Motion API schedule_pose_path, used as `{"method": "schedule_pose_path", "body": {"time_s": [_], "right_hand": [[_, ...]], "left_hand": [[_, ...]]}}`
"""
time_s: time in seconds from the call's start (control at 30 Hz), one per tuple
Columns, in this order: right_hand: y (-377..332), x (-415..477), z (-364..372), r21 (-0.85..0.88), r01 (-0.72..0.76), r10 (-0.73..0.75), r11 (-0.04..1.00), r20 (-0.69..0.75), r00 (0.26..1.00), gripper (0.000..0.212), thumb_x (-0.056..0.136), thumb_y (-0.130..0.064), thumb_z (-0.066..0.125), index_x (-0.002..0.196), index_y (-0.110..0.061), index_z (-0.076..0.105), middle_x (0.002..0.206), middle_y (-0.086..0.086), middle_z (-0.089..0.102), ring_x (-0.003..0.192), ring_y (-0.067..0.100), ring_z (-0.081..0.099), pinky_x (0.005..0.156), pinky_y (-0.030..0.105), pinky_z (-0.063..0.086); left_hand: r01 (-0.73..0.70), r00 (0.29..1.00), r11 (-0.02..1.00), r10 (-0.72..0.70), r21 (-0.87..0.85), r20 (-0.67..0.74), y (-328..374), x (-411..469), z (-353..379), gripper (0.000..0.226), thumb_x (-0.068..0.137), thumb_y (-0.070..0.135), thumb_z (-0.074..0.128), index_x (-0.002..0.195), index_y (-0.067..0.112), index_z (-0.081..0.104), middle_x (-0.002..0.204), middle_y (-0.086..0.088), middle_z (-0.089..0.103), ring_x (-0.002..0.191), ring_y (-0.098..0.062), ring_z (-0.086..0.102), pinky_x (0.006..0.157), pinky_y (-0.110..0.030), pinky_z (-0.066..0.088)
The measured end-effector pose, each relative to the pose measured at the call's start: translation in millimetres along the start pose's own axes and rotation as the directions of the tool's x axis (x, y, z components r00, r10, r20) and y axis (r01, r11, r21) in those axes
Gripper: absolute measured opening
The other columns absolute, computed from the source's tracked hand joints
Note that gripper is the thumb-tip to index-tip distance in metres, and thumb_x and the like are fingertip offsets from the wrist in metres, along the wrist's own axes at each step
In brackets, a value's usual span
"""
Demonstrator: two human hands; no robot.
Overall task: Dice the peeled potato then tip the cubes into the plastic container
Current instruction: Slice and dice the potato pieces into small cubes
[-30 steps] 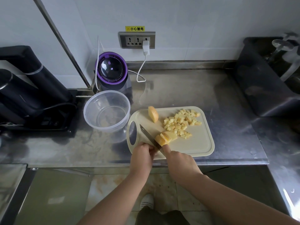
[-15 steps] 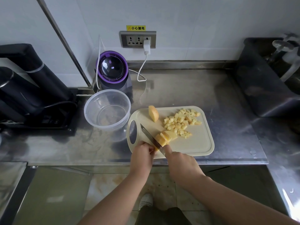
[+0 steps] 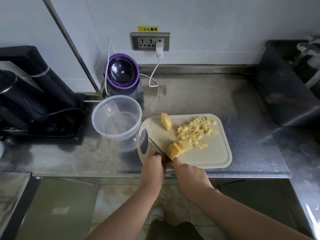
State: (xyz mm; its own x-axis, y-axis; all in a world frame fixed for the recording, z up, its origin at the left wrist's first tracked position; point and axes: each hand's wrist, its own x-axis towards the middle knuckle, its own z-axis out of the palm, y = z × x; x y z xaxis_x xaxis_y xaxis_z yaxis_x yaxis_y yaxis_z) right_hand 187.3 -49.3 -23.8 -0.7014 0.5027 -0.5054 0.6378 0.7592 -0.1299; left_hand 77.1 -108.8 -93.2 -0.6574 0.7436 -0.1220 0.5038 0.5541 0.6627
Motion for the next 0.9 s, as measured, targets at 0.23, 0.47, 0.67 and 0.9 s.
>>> {"method": "schedule_pose_path", "body": {"time_s": [0.23, 0.47, 0.67, 0.9], "right_hand": [[2, -2, -7, 0.018, -0.003, 0.003, 1.0, 0.015, 1.0, 0.058, 0.096, -0.003, 0.051, 0.141, -0.02, 0.019, 0.082, 0.001, 0.049, 0.081, 0.019, 0.064, 0.074, 0.031, 0.058], [21, -24, -31, 0.043, 0.027, -0.027, 0.999, -0.003, 1.0, 0.046, 0.096, -0.003, 0.048, 0.131, -0.022, 0.025, 0.081, -0.001, 0.05, 0.067, 0.014, 0.056, 0.059, 0.025, 0.046], [39, -29, -50, 0.126, -0.032, 0.046, 0.992, -0.111, 0.993, 0.044, 0.097, -0.007, 0.047, 0.13, -0.025, 0.024, 0.091, 0.002, 0.062, 0.064, 0.015, 0.06, 0.06, 0.028, 0.053], [69, -36, -53, 0.216, -0.134, 0.172, 0.967, -0.166, 0.971, 0.036, 0.103, -0.016, 0.038, 0.137, -0.018, 0.026, 0.08, -0.001, 0.054, 0.063, 0.014, 0.058, 0.053, 0.024, 0.046]], "left_hand": [[0.012, 1.0, 1.0, -0.012, 0.021, 0.006, 1, 2, 0, 0.023, 0.088, 0.029, 0.066, 0.092, 0.007, 0.074, 0.096, -0.003, 0.066, 0.079, -0.017, 0.064, 0.073, -0.031, 0.054], [0.027, 1.0, 0.998, -0.027, 0.053, 0.007, 7, 3, -5, 0.014, 0.088, 0.02, 0.065, 0.088, 0.008, 0.072, 0.092, -0.001, 0.064, 0.076, -0.014, 0.064, 0.071, -0.022, 0.051], [0.023, 0.999, 0.998, -0.025, 0.057, 0.044, 11, 2, -7, 0.016, 0.086, 0.02, 0.065, 0.099, 0.011, 0.067, 0.098, 0.001, 0.056, 0.071, -0.017, 0.067, 0.069, -0.031, 0.059], [0.083, 0.99, 0.991, -0.093, 0.105, 0.102, 13, 3, -21, 0.01, 0.089, 0.029, 0.063, 0.088, 0.02, 0.06, 0.092, 0.01, 0.056, 0.062, -0.003, 0.062, 0.063, -0.027, 0.057]]}}
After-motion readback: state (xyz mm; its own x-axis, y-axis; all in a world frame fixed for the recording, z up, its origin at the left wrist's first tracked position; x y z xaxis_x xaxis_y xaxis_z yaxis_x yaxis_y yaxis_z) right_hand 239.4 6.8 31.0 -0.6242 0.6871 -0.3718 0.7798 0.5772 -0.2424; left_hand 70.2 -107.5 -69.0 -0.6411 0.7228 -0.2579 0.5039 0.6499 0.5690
